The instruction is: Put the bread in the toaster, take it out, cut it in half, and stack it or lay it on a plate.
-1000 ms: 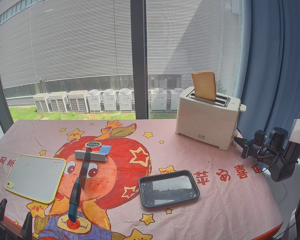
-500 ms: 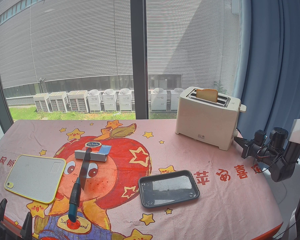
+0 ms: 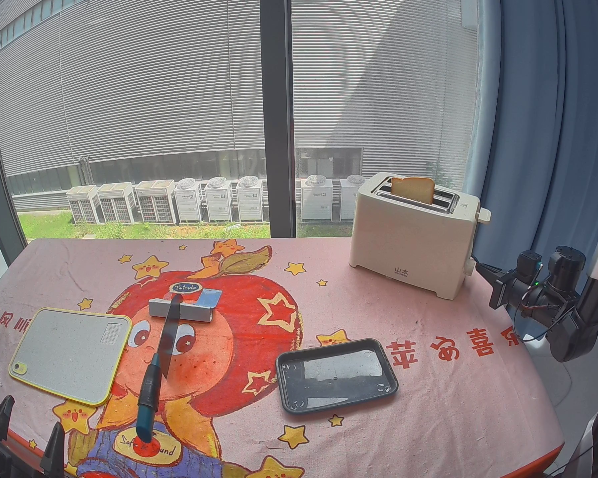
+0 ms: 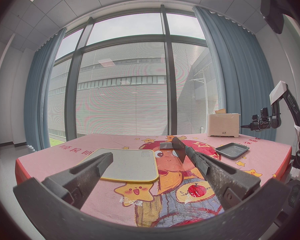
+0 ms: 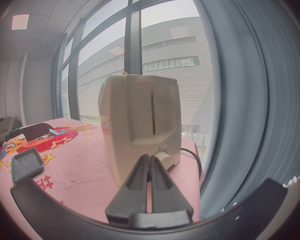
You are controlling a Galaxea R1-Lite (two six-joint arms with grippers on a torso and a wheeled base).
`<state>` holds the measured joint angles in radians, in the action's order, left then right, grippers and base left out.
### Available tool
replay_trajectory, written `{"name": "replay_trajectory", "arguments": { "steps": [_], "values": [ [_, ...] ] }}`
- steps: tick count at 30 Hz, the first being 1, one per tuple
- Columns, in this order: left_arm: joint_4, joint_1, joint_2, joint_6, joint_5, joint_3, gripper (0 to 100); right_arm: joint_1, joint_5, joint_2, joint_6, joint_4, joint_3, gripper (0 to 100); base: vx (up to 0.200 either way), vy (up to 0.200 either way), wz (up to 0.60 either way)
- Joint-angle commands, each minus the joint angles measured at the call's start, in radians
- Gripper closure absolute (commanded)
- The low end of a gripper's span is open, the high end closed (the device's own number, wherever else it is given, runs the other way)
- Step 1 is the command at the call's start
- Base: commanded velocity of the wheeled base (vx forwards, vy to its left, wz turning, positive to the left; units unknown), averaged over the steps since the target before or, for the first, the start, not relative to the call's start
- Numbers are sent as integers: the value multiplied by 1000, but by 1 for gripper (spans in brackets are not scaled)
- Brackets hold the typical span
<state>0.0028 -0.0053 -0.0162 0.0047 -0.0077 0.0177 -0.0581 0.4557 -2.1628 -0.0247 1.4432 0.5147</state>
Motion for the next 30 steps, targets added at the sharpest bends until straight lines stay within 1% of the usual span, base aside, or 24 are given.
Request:
{"name": "replay_trajectory", "arguments": {
  "steps": [1,3,7,11,16,19,23,25,30],
  "values": [
    [0,-1,16,0,0,-18,0,17,-3,72,-6,3,-45,100,0,0,0],
    [0,-1,16,0,0,-18,0,21,-3,100,-9,14,-71,100,0,0,0],
    [0,-1,16,0,0,-18,0,23,-9,156,-35,14,-122,100,0,0,0],
    [-1,1,16,0,0,-18,0,37,-42,189,-38,16,-142,100,0,0,0],
    [0,1,16,0,0,-18,0,40,-46,253,-38,2,-163,100,0,0,0],
    [-1,1,16,0,0,-18,0,67,-46,282,-37,0,-179,100,0,0,0],
    [0,-1,16,0,0,-18,0,83,-52,302,-37,-1,-179,100,0,0,0],
    [0,-1,16,0,0,-18,0,83,-63,316,-37,-1,-177,100,0,0,0],
    [-1,-1,16,0,0,-18,0,84,-63,347,-34,-3,-174,100,0,0,0]
  ]
}}
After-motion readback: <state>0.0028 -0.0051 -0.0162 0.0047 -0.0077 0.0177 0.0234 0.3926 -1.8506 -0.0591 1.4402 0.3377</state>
